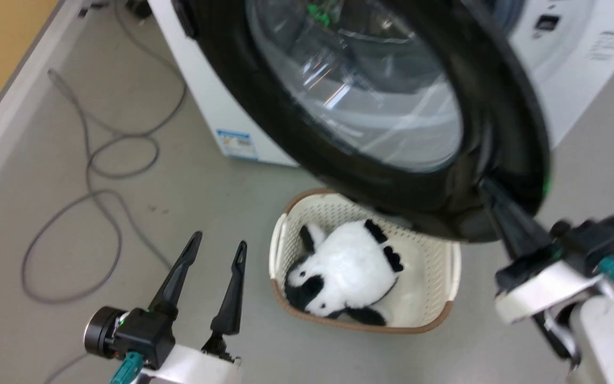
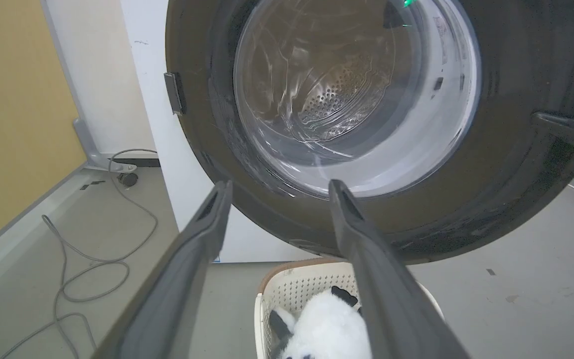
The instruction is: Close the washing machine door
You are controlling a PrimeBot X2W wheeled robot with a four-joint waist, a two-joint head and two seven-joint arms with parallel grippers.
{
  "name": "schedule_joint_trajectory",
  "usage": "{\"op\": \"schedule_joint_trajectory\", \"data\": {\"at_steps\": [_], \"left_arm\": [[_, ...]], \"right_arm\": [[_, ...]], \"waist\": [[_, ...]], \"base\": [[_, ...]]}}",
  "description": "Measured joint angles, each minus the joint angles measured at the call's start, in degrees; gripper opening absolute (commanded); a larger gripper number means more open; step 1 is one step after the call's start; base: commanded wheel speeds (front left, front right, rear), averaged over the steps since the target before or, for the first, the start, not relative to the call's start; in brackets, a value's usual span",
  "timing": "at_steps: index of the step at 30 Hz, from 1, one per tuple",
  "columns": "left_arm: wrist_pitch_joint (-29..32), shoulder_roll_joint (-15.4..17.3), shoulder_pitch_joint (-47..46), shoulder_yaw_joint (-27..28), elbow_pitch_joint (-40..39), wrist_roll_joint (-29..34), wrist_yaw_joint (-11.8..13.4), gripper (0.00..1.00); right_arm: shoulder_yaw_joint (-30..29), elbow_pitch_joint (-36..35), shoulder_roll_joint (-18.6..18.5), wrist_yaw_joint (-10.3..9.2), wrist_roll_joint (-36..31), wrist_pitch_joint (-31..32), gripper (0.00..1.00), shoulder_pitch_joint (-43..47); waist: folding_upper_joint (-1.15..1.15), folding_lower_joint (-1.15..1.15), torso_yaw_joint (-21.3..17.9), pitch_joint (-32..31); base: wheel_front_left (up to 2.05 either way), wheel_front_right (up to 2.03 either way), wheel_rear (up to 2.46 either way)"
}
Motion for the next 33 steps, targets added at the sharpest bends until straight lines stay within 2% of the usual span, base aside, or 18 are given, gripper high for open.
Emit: {"op": "schedule_joint_trajectory", "data": {"at_steps": [12, 19, 20, 27, 33], "left_arm": [[0.0, -0.5, -3.6, -1.9, 0.0, -1.3, 0.0, 1.0], [0.0, -0.8, -4.8, -3.1, 0.2, -2.0, 0.0, 1.0], [0.0, -0.9, -5.5, -3.3, 0.3, -2.3, 0.0, 1.0], [0.0, -1.0, -6.9, -3.4, 0.3, -2.7, 0.0, 1.0], [0.0, -1.0, -7.1, -3.1, 0.9, -3.2, 0.0, 1.0]], "right_arm": [[-3.1, 10.1, -8.6, 0.13, 6.0, 0.3, 0.0, -17.1], [-5.2, 13.3, -11.7, 0.13, 10.0, 3.2, 0.0, -26.4], [-5.8, 14.4, -13.2, 0.13, 10.2, 4.4, 0.0, -29.4], [-6.8, 16.3, -13.4, 0.69, 9.9, 4.8, 0.0, -32.4], [-7.1, 18.6, -12.3, 0.74, 9.2, 4.0, 0.0, -32.6]], "waist": [[0.0, 0.01, 4.4, 8.3], [0.0, 0.01, 6.2, 11.8], [0.0, 0.01, 6.7, 12.9], [0.0, 0.01, 7.3, 14.6], [0.0, 0.01, 7.0, 13.5]], "base": [[0.0, 0.0, 0.0], [0.0, 0.0, 0.0], [0.0, 0.0, 0.0], [0.0, 0.0, 0.0], [0.0, 0.0, 0.0]]}}
